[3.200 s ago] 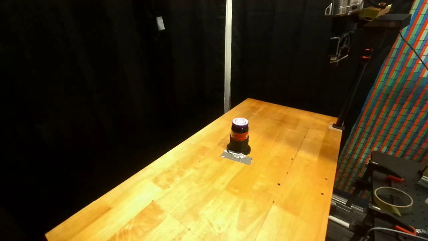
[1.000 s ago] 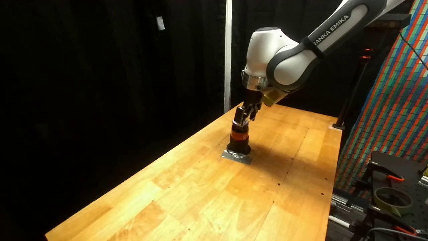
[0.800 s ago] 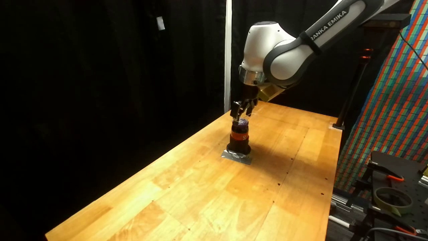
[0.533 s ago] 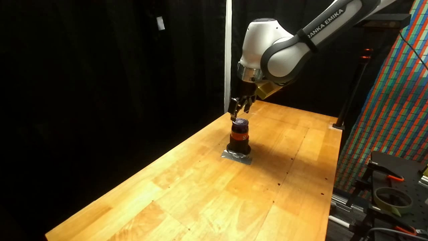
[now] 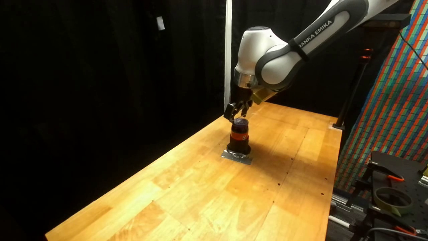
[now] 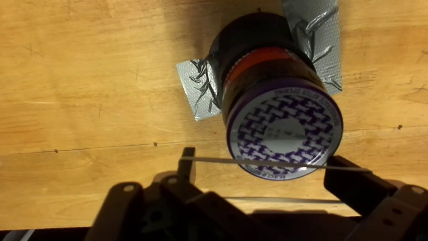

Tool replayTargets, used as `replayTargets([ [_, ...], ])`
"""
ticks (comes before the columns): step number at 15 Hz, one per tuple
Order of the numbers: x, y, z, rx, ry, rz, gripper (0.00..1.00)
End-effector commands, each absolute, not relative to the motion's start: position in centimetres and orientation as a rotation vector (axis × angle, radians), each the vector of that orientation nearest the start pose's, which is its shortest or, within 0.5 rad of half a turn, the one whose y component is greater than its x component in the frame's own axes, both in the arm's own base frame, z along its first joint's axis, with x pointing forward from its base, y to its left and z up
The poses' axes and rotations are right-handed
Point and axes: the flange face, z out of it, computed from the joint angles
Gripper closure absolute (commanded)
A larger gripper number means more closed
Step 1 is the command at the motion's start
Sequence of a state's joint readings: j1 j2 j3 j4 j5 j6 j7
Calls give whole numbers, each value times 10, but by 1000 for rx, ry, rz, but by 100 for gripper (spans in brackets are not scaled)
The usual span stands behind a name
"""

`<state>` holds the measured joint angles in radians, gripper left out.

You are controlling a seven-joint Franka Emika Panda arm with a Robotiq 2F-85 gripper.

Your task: Put the rubber band around the base of the cup

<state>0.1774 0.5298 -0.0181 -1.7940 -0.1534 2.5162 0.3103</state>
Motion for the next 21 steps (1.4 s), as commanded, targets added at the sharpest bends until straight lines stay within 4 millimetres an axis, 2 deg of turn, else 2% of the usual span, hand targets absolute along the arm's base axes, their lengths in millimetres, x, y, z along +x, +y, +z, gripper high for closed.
replayTargets([
  [1,676,112,268,-3195,49,-364,0],
  [11,677,114,251,-3204,46,-325,0],
  [21,651,106,261,-3213,-66,-7,0],
])
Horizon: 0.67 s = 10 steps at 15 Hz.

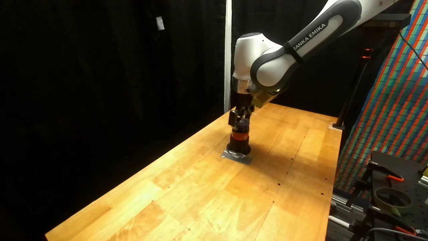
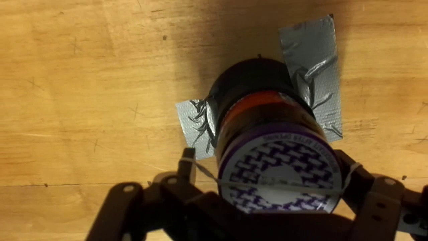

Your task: Put the rubber band around the base of the cup

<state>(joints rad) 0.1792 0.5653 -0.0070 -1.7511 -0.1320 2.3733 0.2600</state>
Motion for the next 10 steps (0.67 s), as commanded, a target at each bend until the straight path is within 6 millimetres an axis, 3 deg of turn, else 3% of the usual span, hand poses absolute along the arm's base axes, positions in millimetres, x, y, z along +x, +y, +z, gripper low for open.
replayTargets([
  [1,649,105,261,-3210,-81,15,0],
  [10,624,87,265,-3192,-122,61,0],
])
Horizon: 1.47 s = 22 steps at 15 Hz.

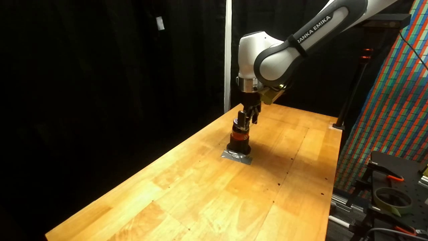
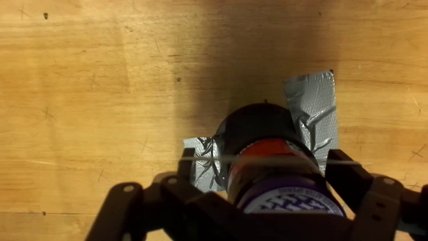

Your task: Put the rubber band around the base of the cup

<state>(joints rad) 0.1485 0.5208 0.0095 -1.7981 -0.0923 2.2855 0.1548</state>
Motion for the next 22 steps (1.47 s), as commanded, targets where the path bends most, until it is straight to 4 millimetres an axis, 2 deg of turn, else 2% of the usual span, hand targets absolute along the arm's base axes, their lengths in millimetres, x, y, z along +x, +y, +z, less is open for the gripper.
replayTargets([
  [1,621,84,266,-3190,-126,64,0],
  [2,617,81,267,-3190,-129,62,0],
  [3,613,78,268,-3192,-128,57,25],
  [4,609,76,269,-3189,-130,53,27],
  [5,604,73,272,-3186,-132,40,33],
  [8,587,66,278,-3162,-140,-23,58],
  [12,562,57,284,-3101,-97,-249,88],
  [14,550,53,279,-3070,-58,-369,95],
  [16,540,51,270,-3039,-7,-464,97],
  [17,536,51,266,-3021,24,-520,93],
  [22,507,62,249,-2901,132,-848,92],
])
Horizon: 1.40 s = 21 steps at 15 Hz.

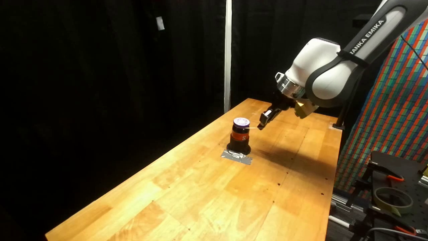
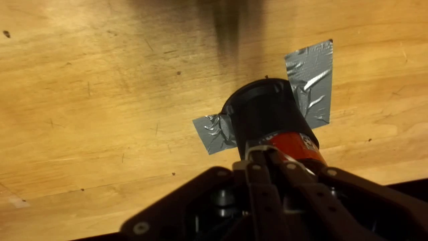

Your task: Put the rubber band around the base of the cup

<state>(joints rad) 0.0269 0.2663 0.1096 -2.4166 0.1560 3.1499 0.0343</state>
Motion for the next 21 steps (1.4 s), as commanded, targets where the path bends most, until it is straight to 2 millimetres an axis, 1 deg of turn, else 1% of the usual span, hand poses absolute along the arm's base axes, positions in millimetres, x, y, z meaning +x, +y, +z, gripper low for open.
replayTargets([
  [1,501,66,249,-2867,139,-920,92],
  [3,487,72,243,-2801,126,-1036,92],
  [6,467,71,232,-2724,113,-1168,93],
  [7,462,68,228,-2704,108,-1210,92],
  [8,457,64,227,-2669,111,-1293,93],
  [11,443,57,216,-2619,98,-1398,91],
  [14,436,56,207,-2580,101,-1467,91],
  [18,428,64,198,-2523,129,-1489,89],
  [20,446,69,213,-2500,157,-1477,90],
  [21,438,71,205,-2476,174,-1488,90],
])
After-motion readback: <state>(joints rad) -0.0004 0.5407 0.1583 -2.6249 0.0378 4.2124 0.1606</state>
